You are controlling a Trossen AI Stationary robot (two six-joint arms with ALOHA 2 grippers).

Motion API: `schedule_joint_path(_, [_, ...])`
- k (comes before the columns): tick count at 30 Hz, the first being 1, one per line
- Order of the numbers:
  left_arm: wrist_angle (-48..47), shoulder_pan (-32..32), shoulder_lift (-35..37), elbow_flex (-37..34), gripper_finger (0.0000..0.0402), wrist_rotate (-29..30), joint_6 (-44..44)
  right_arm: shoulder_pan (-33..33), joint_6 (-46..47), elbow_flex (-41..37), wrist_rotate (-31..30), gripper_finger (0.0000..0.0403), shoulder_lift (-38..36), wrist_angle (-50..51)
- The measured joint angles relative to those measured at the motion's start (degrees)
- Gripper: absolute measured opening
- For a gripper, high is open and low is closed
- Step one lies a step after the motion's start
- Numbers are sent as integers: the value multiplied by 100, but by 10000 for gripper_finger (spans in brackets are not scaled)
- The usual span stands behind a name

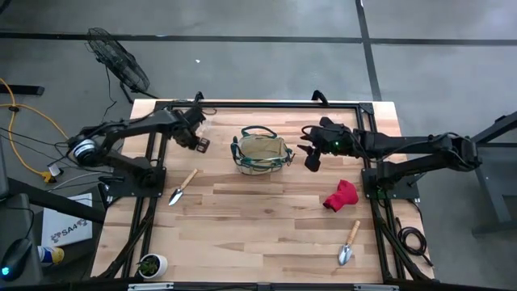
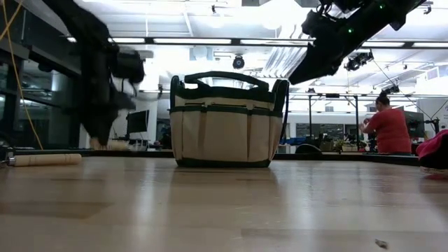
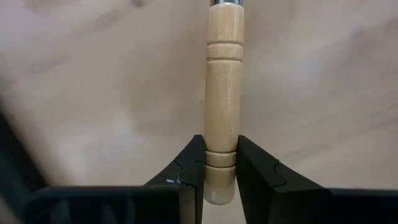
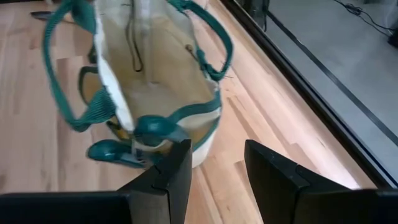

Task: Pick & Place Garden tools in Gardening bag
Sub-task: Put the hand rake into the gardening bag

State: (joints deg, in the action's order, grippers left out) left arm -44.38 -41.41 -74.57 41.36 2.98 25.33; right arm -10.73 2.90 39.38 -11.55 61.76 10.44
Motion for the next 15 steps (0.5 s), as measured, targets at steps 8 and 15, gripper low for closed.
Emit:
schedule_joint_path(8, [-1910,700,763,1356,56,-214,436,363,-121,0,-4,140,-24,0])
schedule_joint_path(15, [-3059,1624,877,2810,56,-795,1006,978,-766,0,-47,140,-188,-189])
